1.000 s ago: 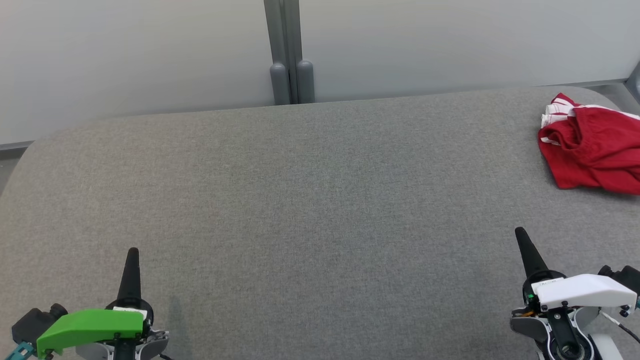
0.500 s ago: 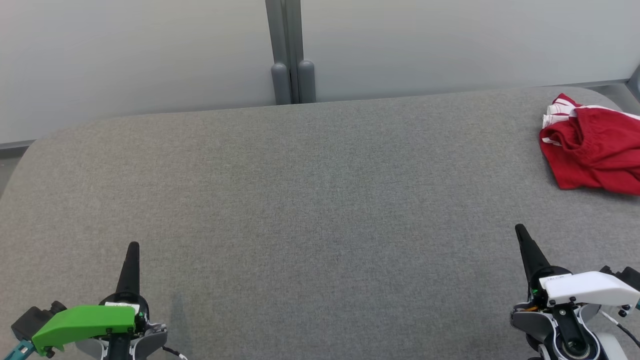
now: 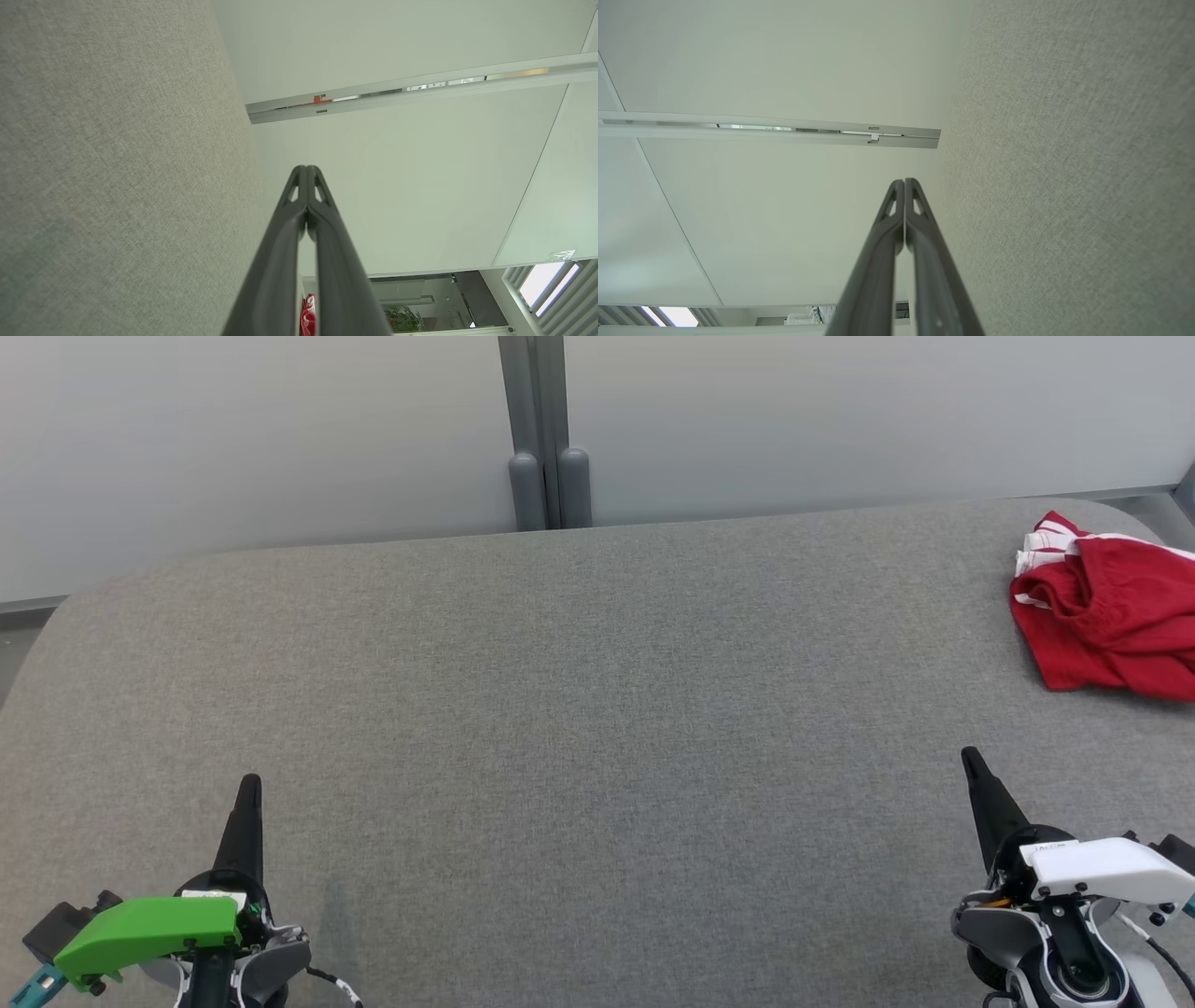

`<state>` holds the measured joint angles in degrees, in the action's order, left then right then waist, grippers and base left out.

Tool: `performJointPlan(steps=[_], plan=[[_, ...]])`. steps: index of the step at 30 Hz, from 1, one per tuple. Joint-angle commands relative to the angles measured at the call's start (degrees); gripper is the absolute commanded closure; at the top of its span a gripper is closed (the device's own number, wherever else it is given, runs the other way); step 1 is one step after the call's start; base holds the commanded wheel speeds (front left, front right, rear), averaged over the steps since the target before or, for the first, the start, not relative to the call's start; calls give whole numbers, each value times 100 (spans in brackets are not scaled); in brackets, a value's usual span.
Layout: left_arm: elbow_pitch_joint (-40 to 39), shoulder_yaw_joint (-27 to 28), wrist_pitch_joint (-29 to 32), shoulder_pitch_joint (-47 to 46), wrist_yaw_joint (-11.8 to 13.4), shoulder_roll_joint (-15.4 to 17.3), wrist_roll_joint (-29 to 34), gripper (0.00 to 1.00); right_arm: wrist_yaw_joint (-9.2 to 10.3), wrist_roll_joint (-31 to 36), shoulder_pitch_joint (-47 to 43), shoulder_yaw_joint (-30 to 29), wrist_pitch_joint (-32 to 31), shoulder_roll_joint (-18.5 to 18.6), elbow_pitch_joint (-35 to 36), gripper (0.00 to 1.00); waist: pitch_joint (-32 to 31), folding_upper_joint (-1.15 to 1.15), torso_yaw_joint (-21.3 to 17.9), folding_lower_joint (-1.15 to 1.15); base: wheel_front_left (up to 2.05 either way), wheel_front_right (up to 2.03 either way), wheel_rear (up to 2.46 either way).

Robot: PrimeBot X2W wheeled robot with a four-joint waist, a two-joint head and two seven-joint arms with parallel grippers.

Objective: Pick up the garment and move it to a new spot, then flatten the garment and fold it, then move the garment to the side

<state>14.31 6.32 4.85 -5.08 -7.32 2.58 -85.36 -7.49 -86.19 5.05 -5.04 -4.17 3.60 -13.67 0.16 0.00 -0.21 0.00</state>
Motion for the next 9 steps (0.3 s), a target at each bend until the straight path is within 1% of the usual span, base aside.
performJointPlan(steps=[1,9], plan=[[-32,24,31,-86,-26,46,-112,100,-1,-123,90,-27,-40,0,-9,100,0,0,2,0,0,0,0],[-33,28,114,-133,-28,48,-436,100,0,-433,125,-65,-137,-14,-24,100,1,0,12,0,0,0,0]])
